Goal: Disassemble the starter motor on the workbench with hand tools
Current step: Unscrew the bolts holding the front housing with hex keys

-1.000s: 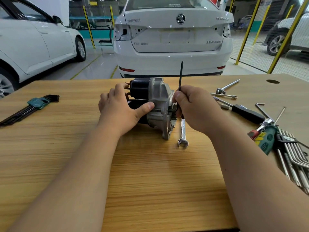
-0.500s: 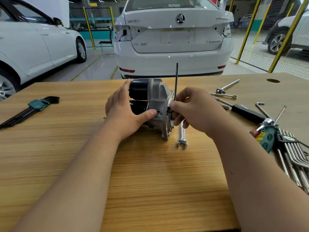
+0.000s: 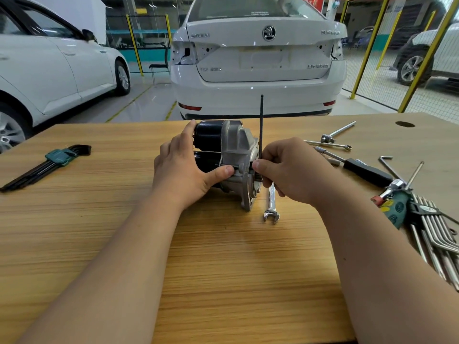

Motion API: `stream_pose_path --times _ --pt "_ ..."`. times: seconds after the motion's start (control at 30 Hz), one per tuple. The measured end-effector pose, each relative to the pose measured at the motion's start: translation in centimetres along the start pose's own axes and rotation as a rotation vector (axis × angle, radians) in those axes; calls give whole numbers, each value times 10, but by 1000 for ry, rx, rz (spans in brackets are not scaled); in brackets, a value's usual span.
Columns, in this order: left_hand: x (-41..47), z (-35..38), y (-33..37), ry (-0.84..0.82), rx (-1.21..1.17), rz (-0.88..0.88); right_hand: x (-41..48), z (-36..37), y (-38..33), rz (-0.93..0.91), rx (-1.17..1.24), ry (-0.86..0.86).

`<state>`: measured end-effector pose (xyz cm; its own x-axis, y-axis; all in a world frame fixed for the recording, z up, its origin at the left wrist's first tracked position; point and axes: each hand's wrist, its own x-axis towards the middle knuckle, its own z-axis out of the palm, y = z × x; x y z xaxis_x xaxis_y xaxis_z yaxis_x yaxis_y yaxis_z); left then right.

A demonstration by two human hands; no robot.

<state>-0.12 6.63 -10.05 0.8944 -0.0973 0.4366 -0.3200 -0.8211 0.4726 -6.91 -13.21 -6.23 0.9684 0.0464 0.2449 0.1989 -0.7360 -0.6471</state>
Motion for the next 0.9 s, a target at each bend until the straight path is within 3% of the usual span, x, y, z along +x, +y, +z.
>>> stream_pose_path --times 0.53,0.9 --pt "-1 5 -3 58 17 -37 1 9 2 -89 -83 111" --pt "-6 2 7 71 -73 124 5 11 3 -91 20 151"
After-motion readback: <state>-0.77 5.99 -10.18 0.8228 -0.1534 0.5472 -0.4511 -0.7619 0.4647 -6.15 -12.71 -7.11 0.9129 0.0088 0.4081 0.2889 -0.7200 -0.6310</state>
